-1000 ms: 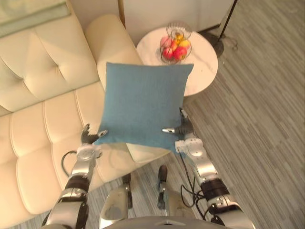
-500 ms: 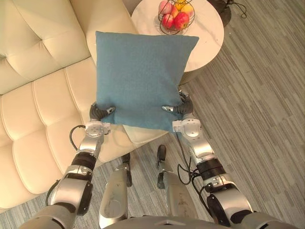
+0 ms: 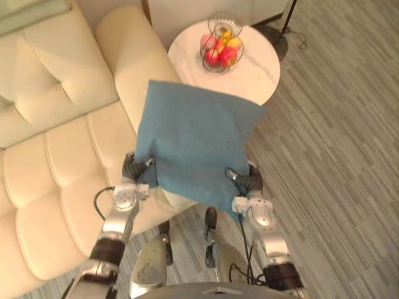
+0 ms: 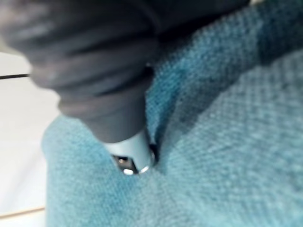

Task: Pick up cushions and gather them together orderly.

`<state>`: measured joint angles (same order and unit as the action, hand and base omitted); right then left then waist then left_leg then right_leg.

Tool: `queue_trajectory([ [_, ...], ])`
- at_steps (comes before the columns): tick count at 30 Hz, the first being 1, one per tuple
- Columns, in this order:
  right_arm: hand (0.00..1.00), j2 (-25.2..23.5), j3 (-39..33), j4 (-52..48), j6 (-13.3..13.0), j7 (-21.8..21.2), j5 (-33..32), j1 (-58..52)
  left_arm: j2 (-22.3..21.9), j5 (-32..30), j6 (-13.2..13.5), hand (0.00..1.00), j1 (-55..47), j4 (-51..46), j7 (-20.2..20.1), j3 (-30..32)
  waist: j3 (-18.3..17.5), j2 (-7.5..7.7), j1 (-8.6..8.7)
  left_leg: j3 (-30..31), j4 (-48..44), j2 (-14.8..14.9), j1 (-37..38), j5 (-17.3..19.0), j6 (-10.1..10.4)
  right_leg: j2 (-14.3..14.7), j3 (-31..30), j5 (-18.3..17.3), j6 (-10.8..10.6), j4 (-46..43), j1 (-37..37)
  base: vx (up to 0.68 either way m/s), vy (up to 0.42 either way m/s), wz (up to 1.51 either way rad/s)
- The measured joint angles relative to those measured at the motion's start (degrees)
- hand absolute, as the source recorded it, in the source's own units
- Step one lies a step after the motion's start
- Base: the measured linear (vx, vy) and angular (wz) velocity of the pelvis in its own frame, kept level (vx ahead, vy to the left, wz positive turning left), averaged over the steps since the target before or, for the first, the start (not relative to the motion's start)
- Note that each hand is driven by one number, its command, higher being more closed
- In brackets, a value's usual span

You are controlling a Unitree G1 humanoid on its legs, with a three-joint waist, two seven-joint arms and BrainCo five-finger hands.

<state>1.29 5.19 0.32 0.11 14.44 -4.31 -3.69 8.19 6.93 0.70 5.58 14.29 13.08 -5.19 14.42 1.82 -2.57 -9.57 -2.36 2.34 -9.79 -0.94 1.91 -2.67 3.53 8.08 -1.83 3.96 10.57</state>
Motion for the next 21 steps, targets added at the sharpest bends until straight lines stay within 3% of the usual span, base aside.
queue_trajectory([
  [3, 1.0, -0.17, -0.23, -2.42, -0.02, -1.7, 0.15, -3.07, -1.83, -1.65, 0.0, 1.0, -5.09, -3.53, -0.74, 0.25, -2.64, -0.56, 0.33, 0.53, 1.24, -0.26, 1.52, -0.03, -0.02, 0.04, 0.33, -0.59, -0.1, 0.3, -1.34, 0.05, 0.003, 0.08],
  [8, 1.0, -0.1, 0.84, -7.28, 0.0, -4.06, 0.35, -8.04, -5.44, -2.74, -0.03, 1.0, -15.36, -13.02, -1.31, 0.67, -5.73, -3.24, 0.24, 2.79, 2.73, -0.24, 6.74, 0.03, -0.05, -0.17, 2.6, -3.52, -0.28, -1.73, -6.12, 0.03, 0.006, 0.24],
  [12, 1.0, 0.41, 3.2, -11.6, 0.03, -5.49, 2.55, -11.67, -5.56, -2.75, -0.04, 1.0, -20.74, -19.66, -1.27, 1.01, -8.04, -4.76, -0.52, 6.6, 1.79, -0.47, 6.96, -0.06, 0.02, -1.15, 7.2, -6.77, -0.35, -5.82, -7.71, -0.01, 0.0, 0.54],
  [16, 1.0, 0.76, 4.1, -15.84, 0.02, -5.53, 3.74, -11.95, -5.63, -2.68, -0.04, 1.0, -22.69, -24.65, -0.84, 1.21, -8.8, -5.0, -0.87, 10.04, -0.77, -1.28, 4.64, 1.04, 0.71, -3.4, 12.3, -10.82, -0.37, -13.17, -6.17, -0.07, 0.005, 0.79],
  [18, 1.0, 1.72, 4.39, -17.98, -0.02, -5.38, 4.04, -11.77, -5.97, -2.61, 0.16, 1.0, -23.06, -27.37, -0.65, 1.16, -10.59, -5.05, -0.51, 0.85, -3.92, 1.24, 0.75, 4.96, -0.74, -6.06, 16.76, -11.0, -0.31, -15.13, -4.33, -0.1, 0.07, 0.99],
  [19, 1.0, 1.8, 4.34, -17.8, -0.18, -5.0, 4.37, -11.12, -6.02, -2.58, 0.35, 1.0, -22.7, -27.39, -0.61, 1.06, -10.7, -5.04, -0.53, -3.91, -9.0, 2.97, -0.5, 5.91, -2.76, -7.42, 17.99, -11.09, -0.34, -15.7, -4.1, -0.1, 0.202, 0.82],
  [21, 1.0, 1.92, 4.33, -17.71, -0.17, -4.07, 4.48, -10.85, -6.69, -2.56, 0.43, 1.0, -22.7, -27.39, -0.5, 0.77, -11.15, -5.76, -0.63, -10.41, -20.35, 8.84, -1.54, 6.7, -5.15, -9.29, 19.73, -11.21, -0.51, -18.74, -3.87, -0.11, 0.201, 0.53],
])
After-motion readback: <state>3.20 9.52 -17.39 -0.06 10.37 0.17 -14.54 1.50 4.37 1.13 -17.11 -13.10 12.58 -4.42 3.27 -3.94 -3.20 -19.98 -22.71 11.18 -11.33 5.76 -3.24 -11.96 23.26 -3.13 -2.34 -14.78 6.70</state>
